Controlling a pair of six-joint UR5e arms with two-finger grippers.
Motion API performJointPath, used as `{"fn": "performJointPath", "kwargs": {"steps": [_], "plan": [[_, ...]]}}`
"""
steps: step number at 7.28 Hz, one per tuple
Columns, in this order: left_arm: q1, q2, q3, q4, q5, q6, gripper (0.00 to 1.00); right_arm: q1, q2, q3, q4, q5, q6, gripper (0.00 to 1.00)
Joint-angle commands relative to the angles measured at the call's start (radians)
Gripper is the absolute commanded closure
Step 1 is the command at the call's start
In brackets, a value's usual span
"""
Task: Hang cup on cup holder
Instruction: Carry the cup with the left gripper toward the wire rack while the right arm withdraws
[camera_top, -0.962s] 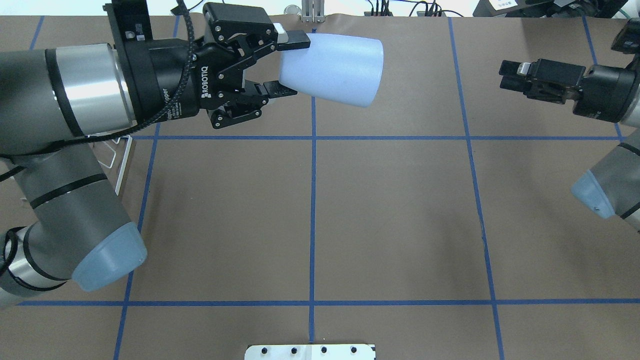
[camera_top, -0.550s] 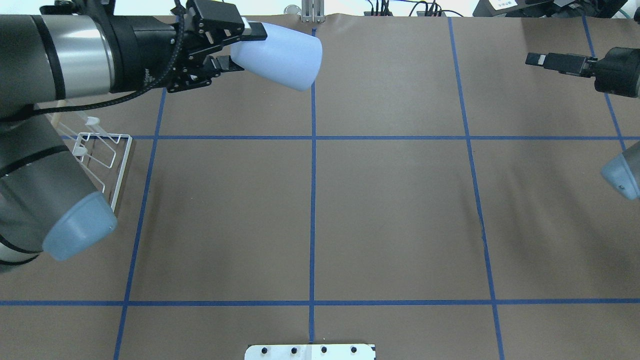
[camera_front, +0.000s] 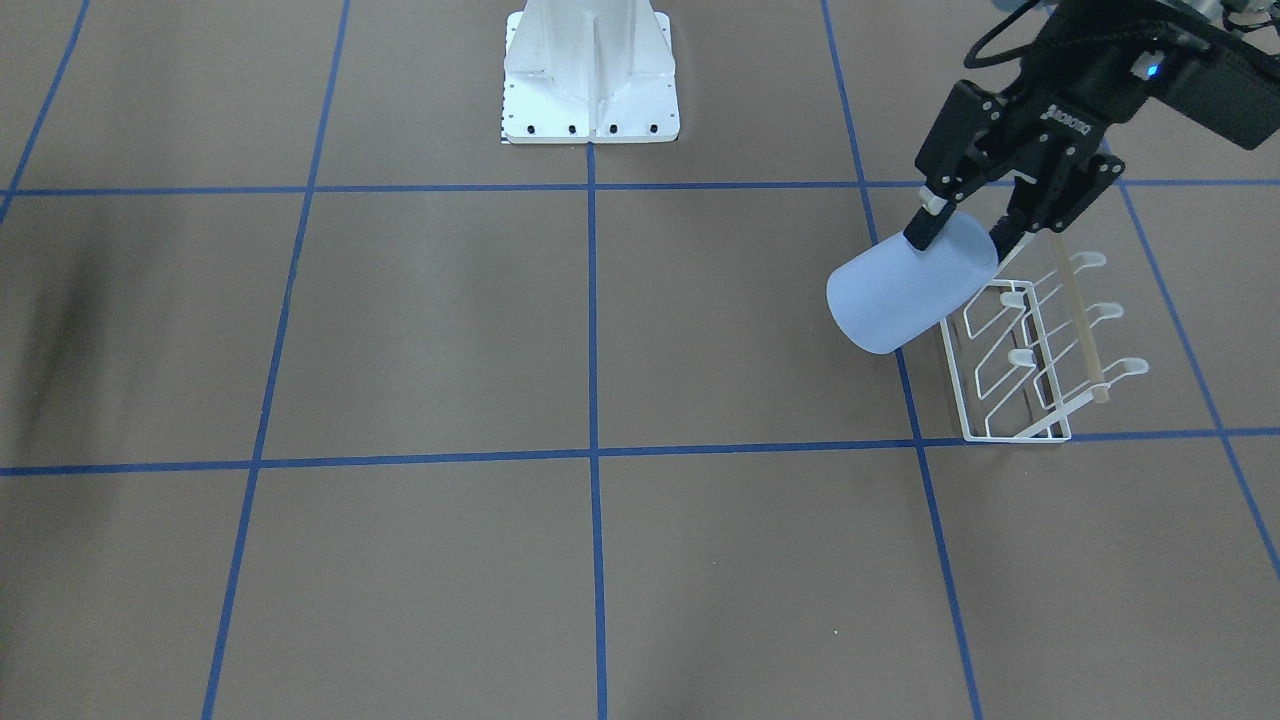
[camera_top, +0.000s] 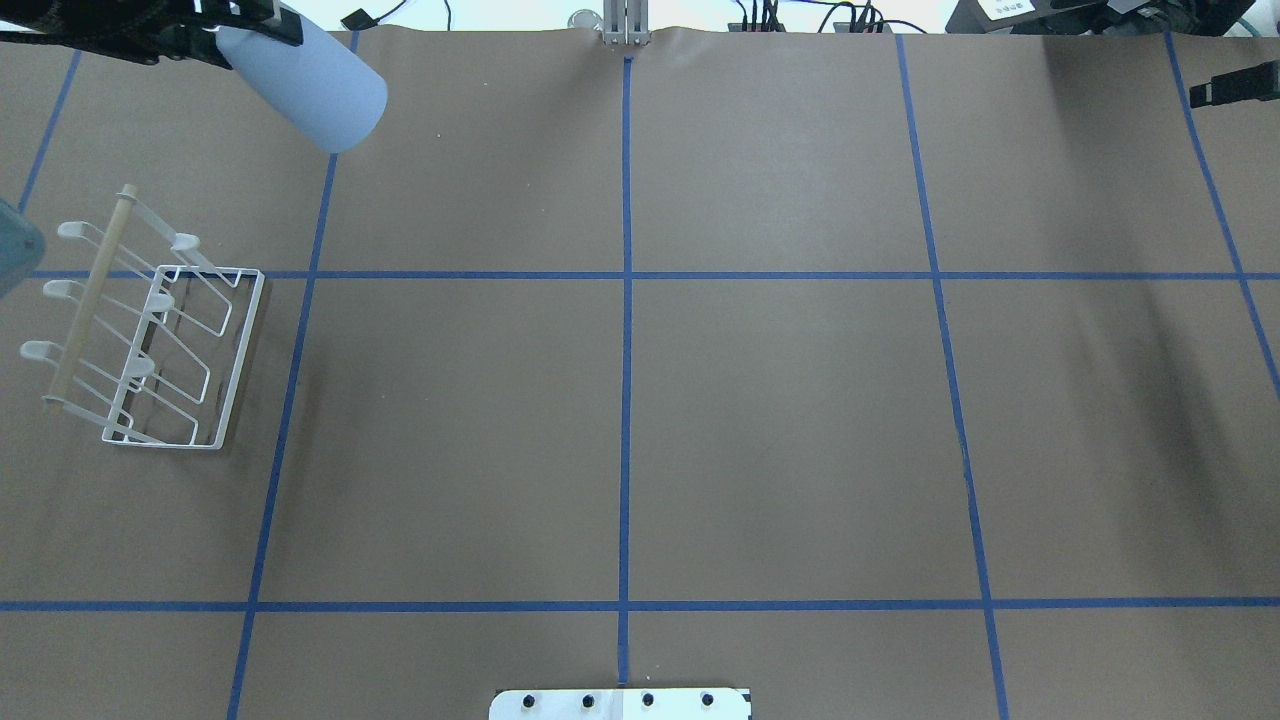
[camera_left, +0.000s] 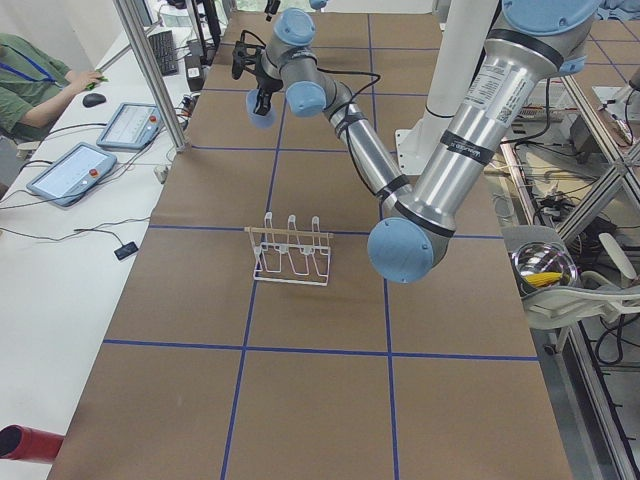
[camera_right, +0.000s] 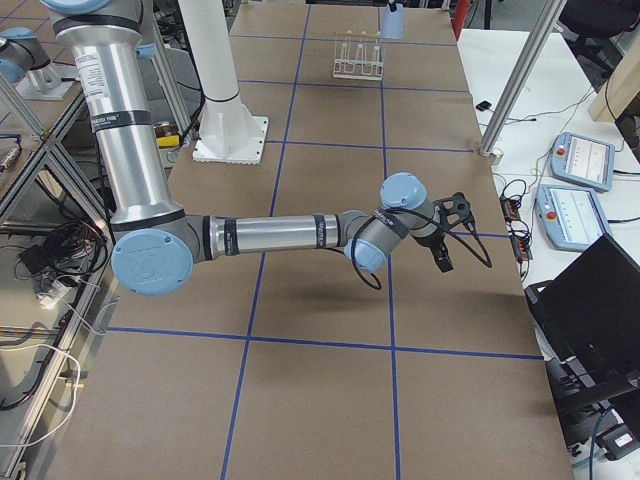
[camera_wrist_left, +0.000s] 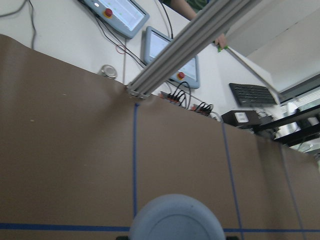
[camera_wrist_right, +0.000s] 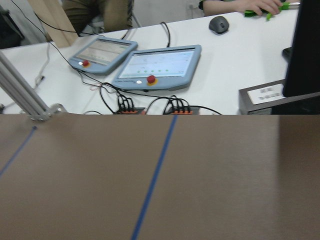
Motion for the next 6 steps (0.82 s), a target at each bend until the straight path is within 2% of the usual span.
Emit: {"fn": "performJointPath", "kwargs": {"steps": [1,4,6], "plan": [[-0.033,0.057,-0.017,0.183,-0.017,0.241,1.00,0.065,-0.001,0.025,-0.318,0.106,-0.138,0.00],[-0.056,0.102,0.009,0.289,-0.003,0.424,1.00,0.049,-0.010,0.101,-0.598,0.100,-0.187,0.00],[-0.053,0.102,0.066,0.283,0.059,0.437,1.00,0.041,-0.010,0.108,-0.666,0.100,-0.189,0.00]]}}
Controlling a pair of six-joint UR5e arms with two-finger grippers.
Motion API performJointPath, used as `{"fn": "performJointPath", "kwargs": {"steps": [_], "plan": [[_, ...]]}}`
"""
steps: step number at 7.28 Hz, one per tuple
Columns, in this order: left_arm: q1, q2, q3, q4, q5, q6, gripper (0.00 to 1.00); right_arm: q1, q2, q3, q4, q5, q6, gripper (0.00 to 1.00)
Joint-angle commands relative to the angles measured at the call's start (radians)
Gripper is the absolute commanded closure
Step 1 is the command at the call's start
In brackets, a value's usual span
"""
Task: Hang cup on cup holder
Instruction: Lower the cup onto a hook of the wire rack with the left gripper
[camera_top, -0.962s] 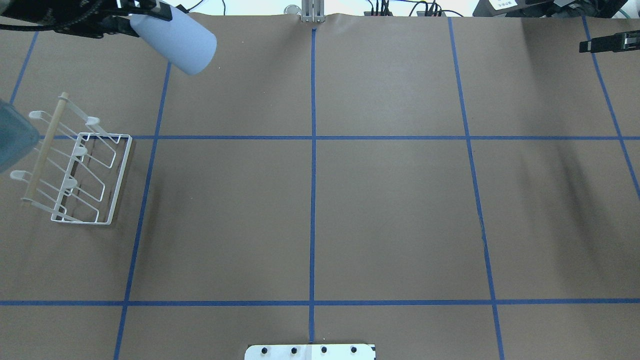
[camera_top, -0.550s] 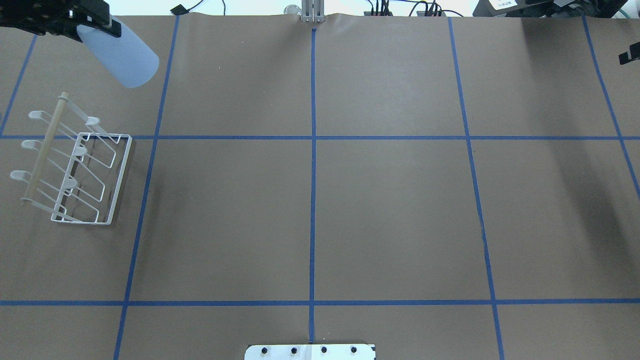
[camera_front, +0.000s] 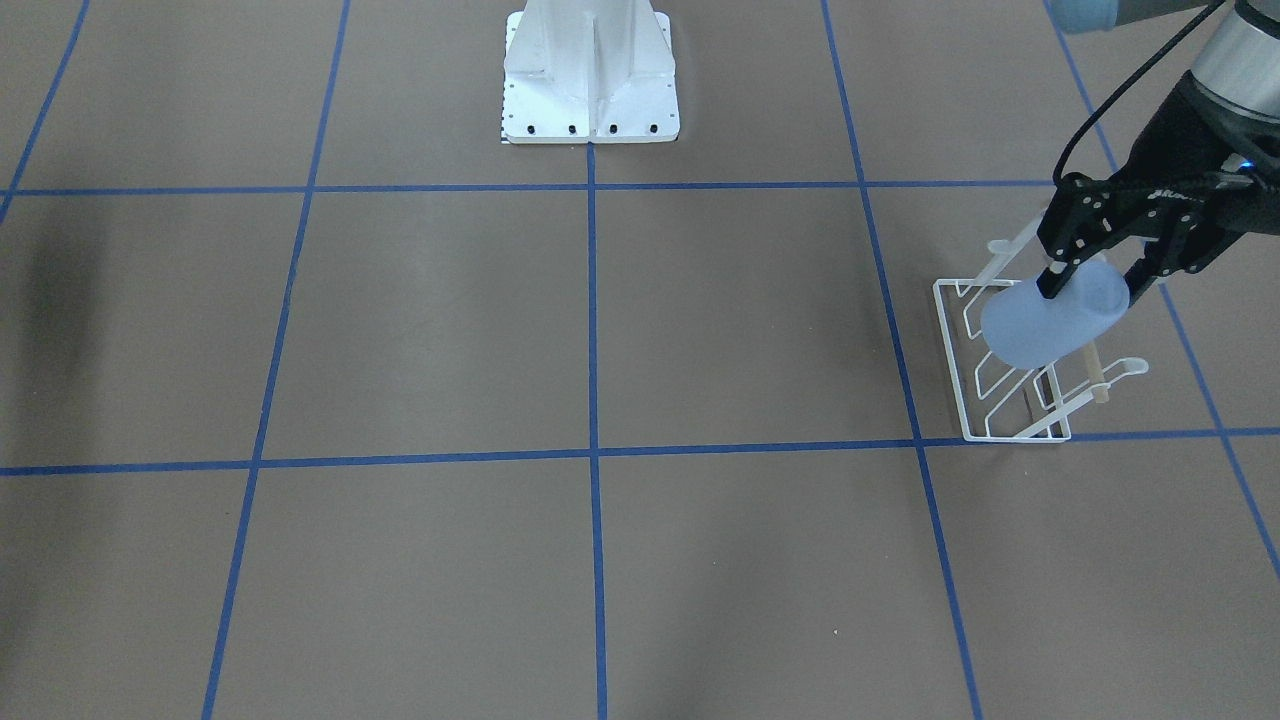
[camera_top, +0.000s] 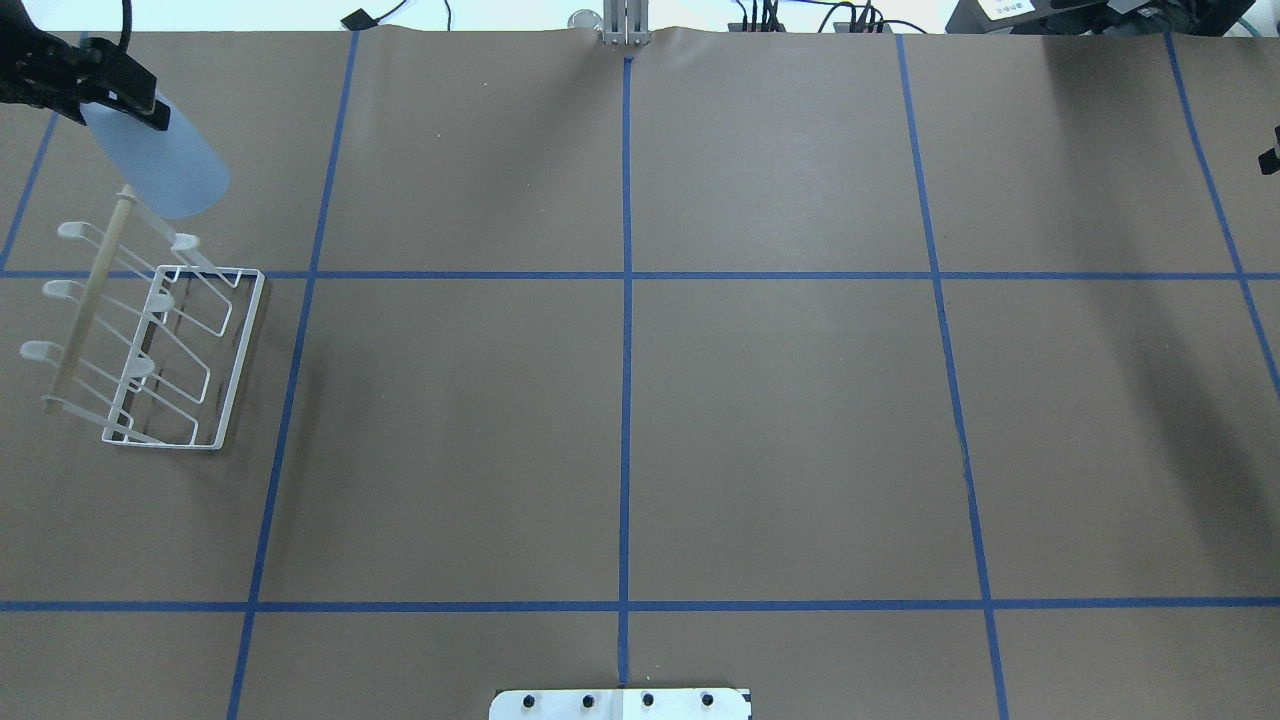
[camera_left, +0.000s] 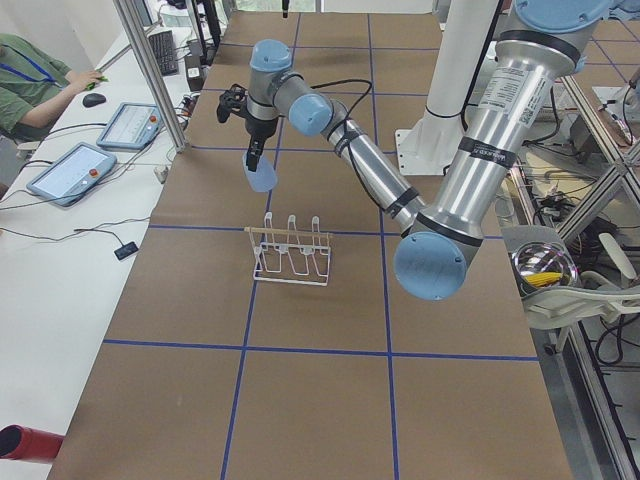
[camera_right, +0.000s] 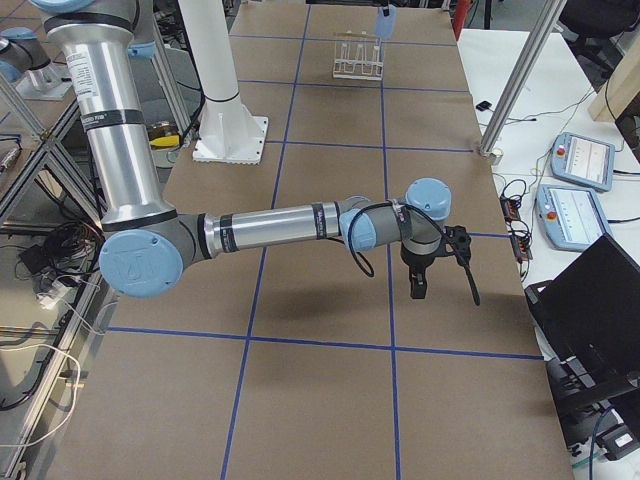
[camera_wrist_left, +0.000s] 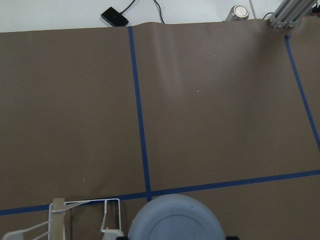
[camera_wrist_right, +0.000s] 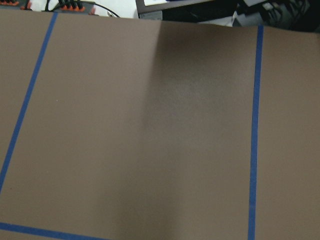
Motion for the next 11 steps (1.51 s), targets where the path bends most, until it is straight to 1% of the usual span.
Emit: {"fn": "performJointPath", "kwargs": {"steps": [1,4,11], "plan": [[0.000,0.002,0.056,-0.003,0.044,0.047,1.00,-0.004,-0.001,0.008,-0.048,0.000,-0.004,0.00],[0.006,0.002,0.099,-0.009,0.042,0.059,1.00,-0.004,-0.001,0.008,-0.048,0.000,-0.004,0.00],[0.082,0.024,0.131,-0.009,0.044,0.064,1.00,-0.004,0.002,0.008,-0.048,0.000,-0.004,0.00]]}}
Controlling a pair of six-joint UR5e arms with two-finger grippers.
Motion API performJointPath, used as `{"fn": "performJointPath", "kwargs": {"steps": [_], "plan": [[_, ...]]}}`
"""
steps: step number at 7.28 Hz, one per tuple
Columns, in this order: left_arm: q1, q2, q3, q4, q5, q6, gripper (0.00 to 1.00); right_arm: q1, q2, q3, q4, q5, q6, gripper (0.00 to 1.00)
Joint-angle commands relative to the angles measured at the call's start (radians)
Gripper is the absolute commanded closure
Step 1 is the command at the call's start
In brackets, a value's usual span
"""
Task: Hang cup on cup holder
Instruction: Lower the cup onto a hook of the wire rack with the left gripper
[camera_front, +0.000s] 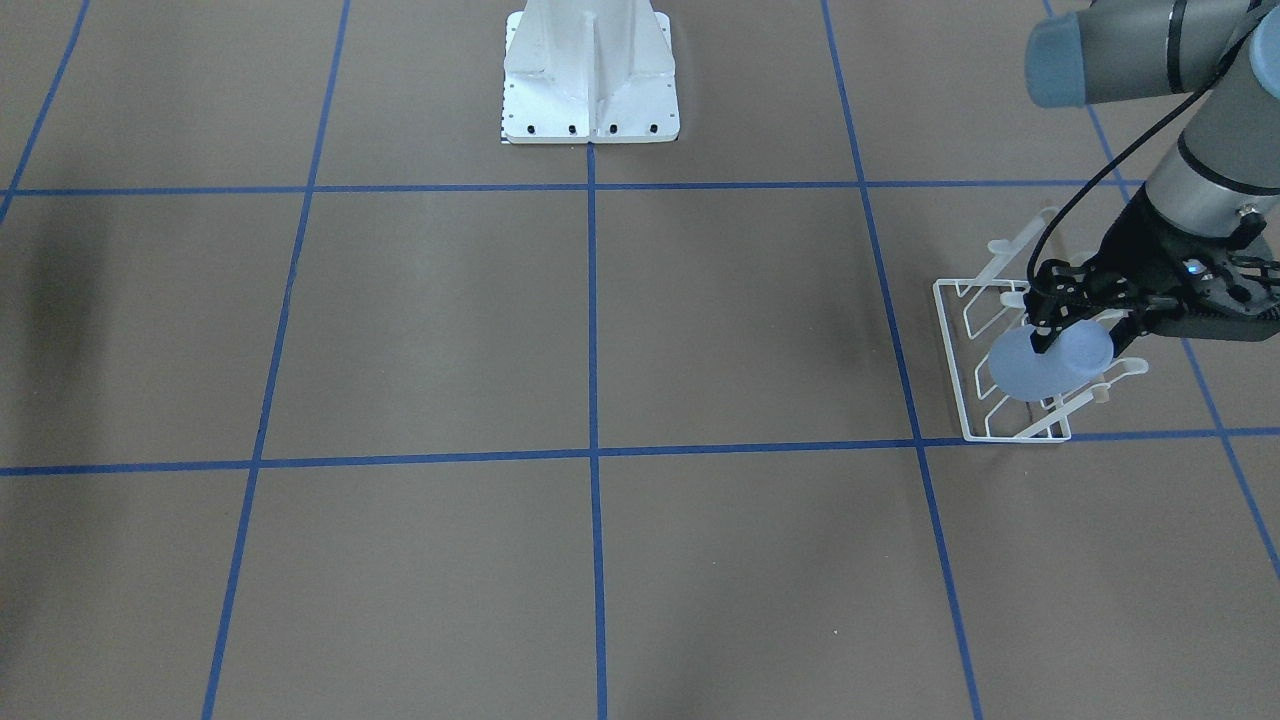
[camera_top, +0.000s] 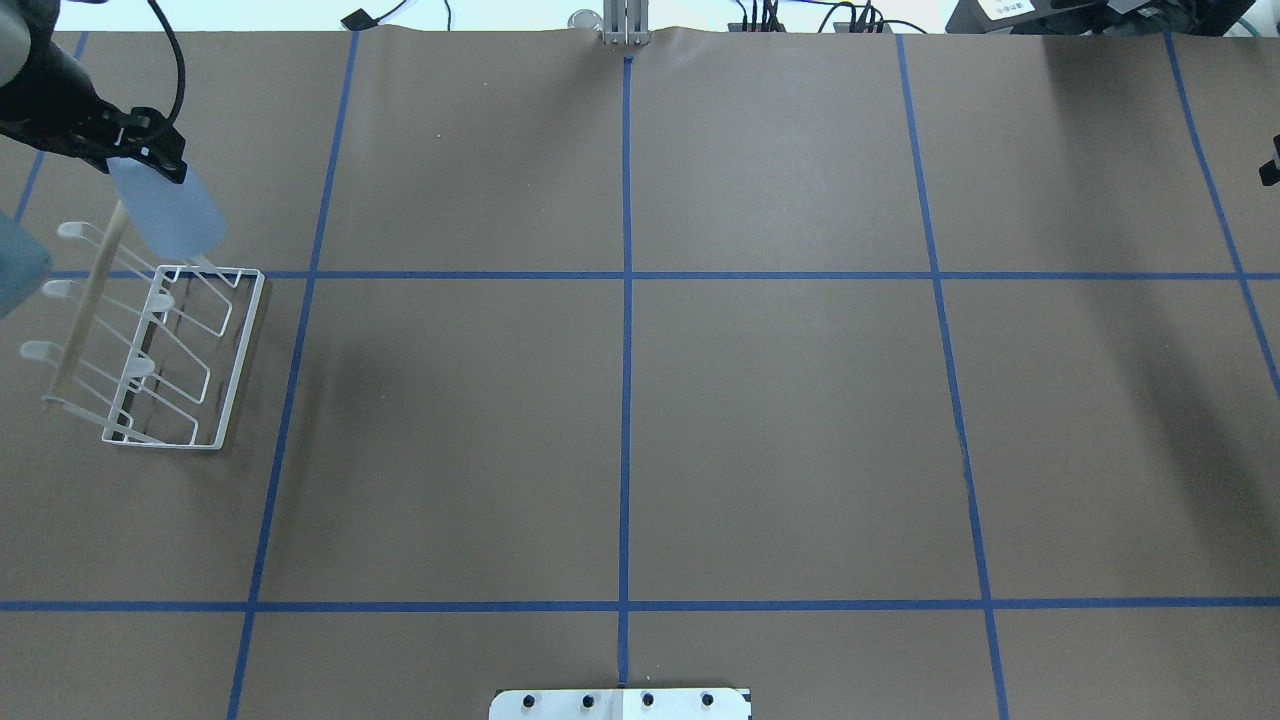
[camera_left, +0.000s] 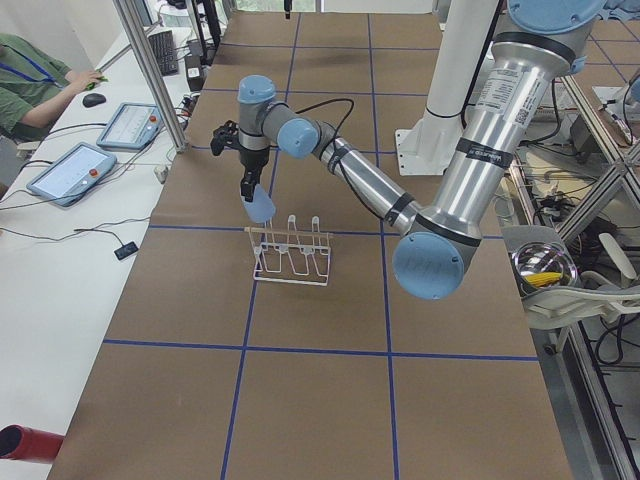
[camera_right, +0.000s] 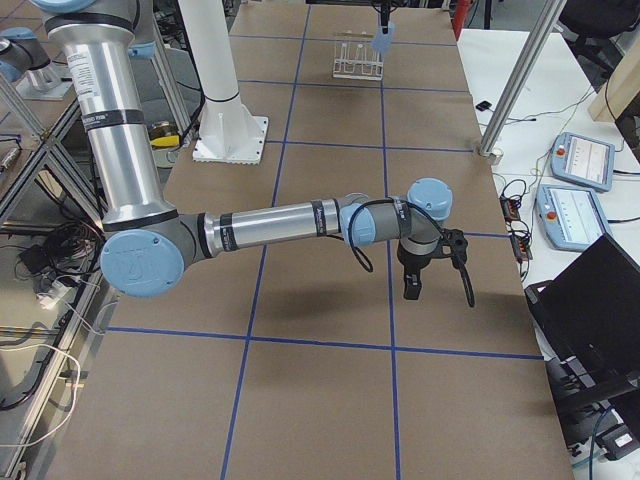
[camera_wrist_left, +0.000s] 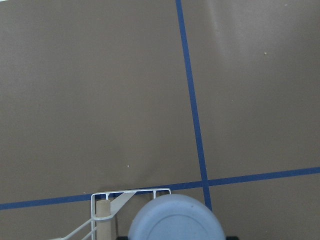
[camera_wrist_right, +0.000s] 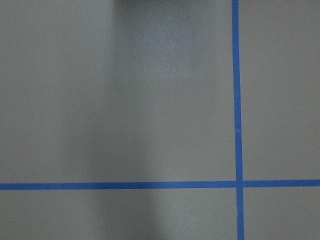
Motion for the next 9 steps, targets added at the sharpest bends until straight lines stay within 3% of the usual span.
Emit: {"fn": "performJointPath", "kwargs": {"steps": [1,2,4,9], "plan": [[0.018,0.021,0.003,-0.003,0.000,0.001,0.74,0.000,-0.002,0.000,0.000,0.000,0.000,0.00],[0.019,0.050,0.000,-0.053,0.003,0.000,0.02,0.000,-0.002,0.005,0.000,0.005,0.000,0.00],[0.017,0.152,0.000,-0.263,0.002,0.001,0.02,0.000,-0.026,0.047,0.003,0.000,0.000,0.00],[-0.069,0.153,-0.022,-0.230,-0.020,0.001,0.02,-0.002,-0.052,0.077,0.014,-0.020,0.003,0.00]]}}
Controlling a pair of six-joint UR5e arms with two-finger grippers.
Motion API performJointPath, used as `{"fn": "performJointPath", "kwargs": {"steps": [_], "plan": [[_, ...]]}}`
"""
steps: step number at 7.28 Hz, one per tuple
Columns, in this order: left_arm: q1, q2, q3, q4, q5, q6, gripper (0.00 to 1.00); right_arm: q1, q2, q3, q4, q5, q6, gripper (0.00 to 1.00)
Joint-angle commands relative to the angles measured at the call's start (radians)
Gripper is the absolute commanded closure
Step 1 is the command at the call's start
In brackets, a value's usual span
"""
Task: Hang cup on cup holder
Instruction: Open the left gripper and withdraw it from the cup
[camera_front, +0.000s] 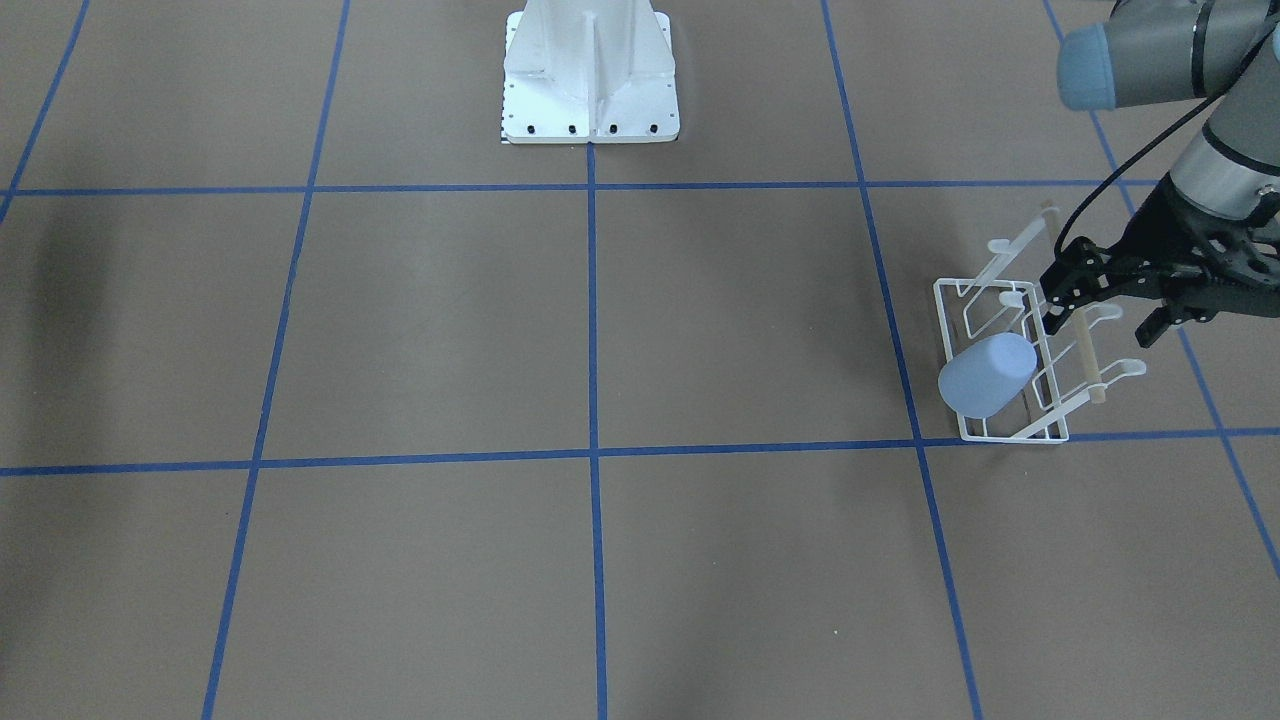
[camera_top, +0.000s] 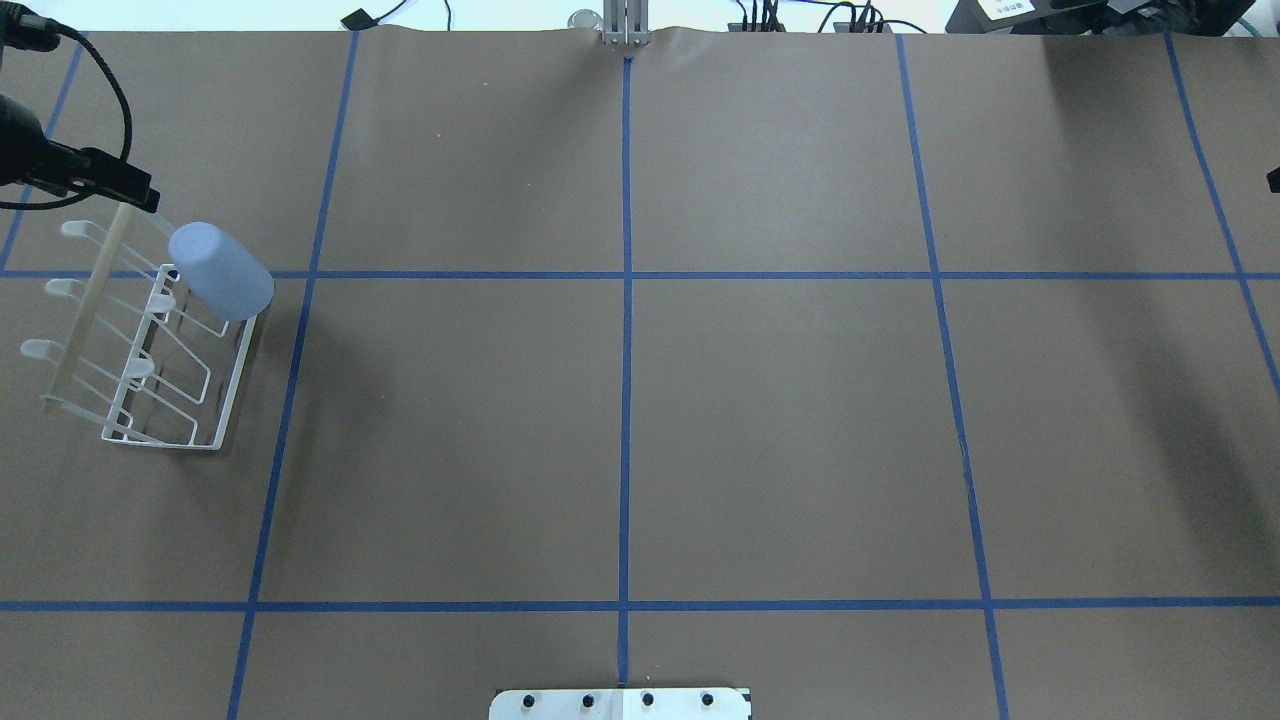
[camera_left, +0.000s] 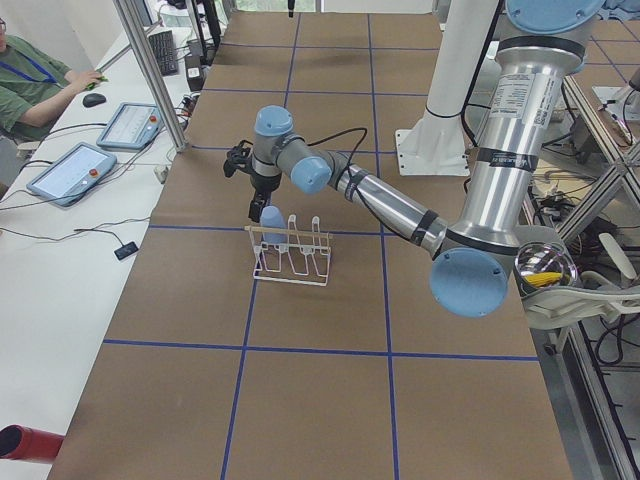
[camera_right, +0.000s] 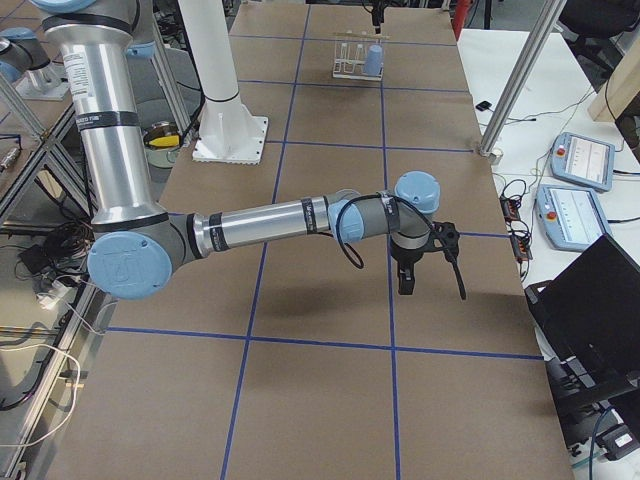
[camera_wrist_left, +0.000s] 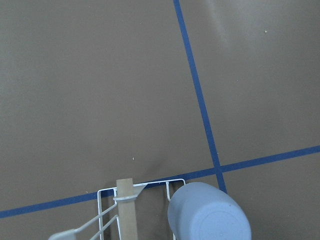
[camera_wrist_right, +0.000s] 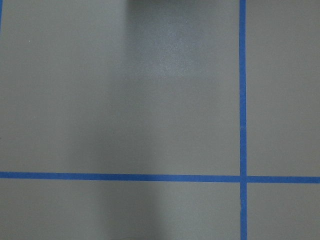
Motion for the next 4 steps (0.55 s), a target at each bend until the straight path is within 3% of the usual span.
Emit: {"fn": "performJointPath", "kwargs": {"steps": [1,2,4], "plan": [[-0.076,0.000,0.006,0.036,-0.017,0.035,0.02,-0.001,-0.016,-0.001,0.000,-0.019,0.002,0.00],[-0.110,0.032,0.011,0.074,-0.027,0.102,0.02,-0.001,-0.039,0.006,0.002,-0.046,-0.007,0.00],[-0.226,0.092,0.034,0.074,-0.142,0.207,0.02,0.002,-0.071,0.017,0.002,-0.041,-0.012,0.00]]}}
